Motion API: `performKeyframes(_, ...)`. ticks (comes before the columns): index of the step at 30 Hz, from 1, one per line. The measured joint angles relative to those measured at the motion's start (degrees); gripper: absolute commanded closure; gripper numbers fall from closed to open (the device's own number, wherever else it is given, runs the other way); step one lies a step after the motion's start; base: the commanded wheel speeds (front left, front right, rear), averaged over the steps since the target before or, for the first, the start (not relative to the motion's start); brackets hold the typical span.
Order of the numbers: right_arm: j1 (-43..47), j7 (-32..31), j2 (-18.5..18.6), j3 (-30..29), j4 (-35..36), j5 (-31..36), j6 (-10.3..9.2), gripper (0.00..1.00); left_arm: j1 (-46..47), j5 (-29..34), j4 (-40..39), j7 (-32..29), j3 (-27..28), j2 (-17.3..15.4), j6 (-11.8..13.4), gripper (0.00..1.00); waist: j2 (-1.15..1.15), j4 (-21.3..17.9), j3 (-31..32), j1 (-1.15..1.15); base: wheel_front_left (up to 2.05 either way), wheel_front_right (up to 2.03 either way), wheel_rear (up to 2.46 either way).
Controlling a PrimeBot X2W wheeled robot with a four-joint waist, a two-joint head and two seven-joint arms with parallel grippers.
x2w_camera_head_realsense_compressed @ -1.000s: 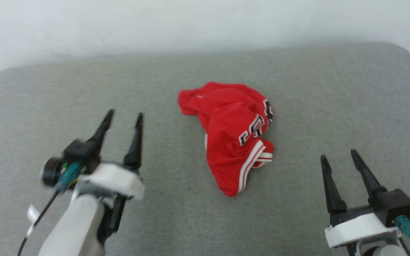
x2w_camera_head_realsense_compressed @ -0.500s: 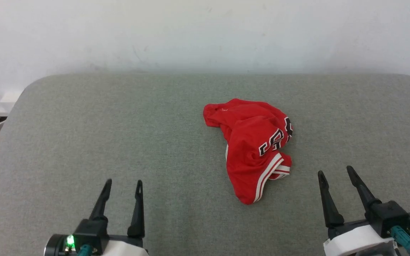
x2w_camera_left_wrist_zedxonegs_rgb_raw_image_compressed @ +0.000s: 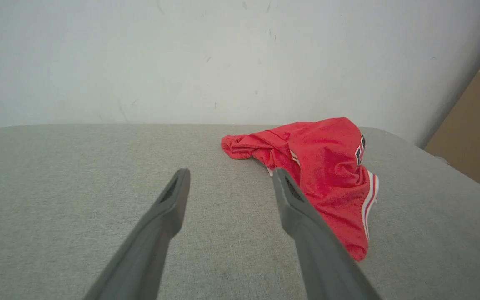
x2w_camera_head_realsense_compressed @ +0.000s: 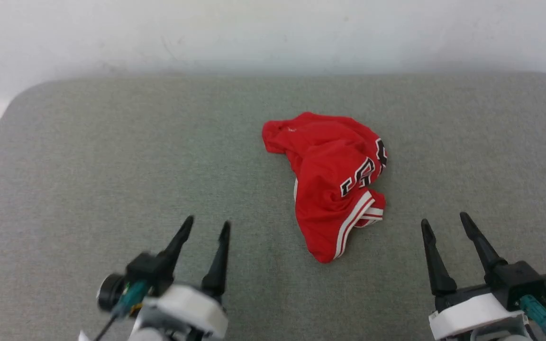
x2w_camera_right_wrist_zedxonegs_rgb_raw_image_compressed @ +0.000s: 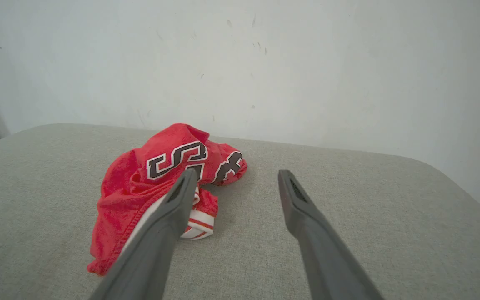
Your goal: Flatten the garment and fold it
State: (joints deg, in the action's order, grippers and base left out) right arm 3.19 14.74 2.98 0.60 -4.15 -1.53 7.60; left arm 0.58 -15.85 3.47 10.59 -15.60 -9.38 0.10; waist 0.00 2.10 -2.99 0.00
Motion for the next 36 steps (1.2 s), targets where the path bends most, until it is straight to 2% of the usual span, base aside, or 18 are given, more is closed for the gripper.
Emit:
performKeyframes(4,-1.1,0.0,0.0,0.0,0.4,0.1,0.0,0.0,6.1,-2.3,0.8,-9.8,-2.9,1.2,-2.5,0.0,0.0,-1.2,-2.4,0.0,0.0,0.0,0.0)
performKeyframes(8,-2.5,0.0,0.0,0.4,0.4,0.1,0.0,0.0,11.9,-5.0,3.0,-20.5,-5.4,2.9,-3.5,0.0,0.0,-2.8,-5.0,0.01,0.0,0.0,0.0)
performKeyframes(12,-4.1,0.0,0.0,1.4,0.3,-0.2,0.0,0.0,16.9,-5.4,6.3,-28.7,-6.8,2.9,-3.6,0.0,0.0,-5.1,-7.4,0.01,0.0,0.0,0.0)
performKeyframes(20,-5.4,0.0,0.0,1.4,-0.1,-1.5,0.0,0.0,22.4,-5.1,10.8,-32.3,-6.8,3.0,-2.5,0.0,0.0,-10.2,-11.6,0.01,0.0,0.0,0.0)
performKeyframes(21,-5.4,0.0,0.0,1.4,-0.1,-1.6,0.0,0.0,22.8,-5.2,11.3,-32.3,-6.8,2.9,-2.5,0.53,0.0,-10.7,-12.1,0.01,0.0,0.0,0.0)
performKeyframes(22,-5.4,0.0,0.0,1.4,-0.1,-1.7,0.0,0.0,23.0,-5.2,11.5,-32.3,-6.9,2.9,-2.5,0.91,0.0,-11.1,-12.5,0.01,0.0,0.0,0.0)
performKeyframes(23,-5.4,0.0,0.0,1.4,-0.1,-1.7,0.0,0.0,23.1,-5.2,11.6,-32.1,-6.9,2.9,-2.6,1.0,0.0,-11.5,-12.9,0.01,0.0,0.0,0.0)
performKeyframes(29,-5.4,0.0,0.0,1.0,-0.4,-2.0,0.0,0.0,22.9,-5.4,9.5,-28.6,-6.4,2.5,-2.8,1.0,0.0,-11.6,-13.6,0.0,0.0,0.0,0.0)
performKeyframes(36,-4.8,0.0,0.0,0.0,-1.1,-0.8,0.0,0.0,18.3,-8.2,0.8,-24.4,-0.9,1.9,0.7,1.0,0.0,-8.7,-11.7,0.0,0.0,0.0,0.0)
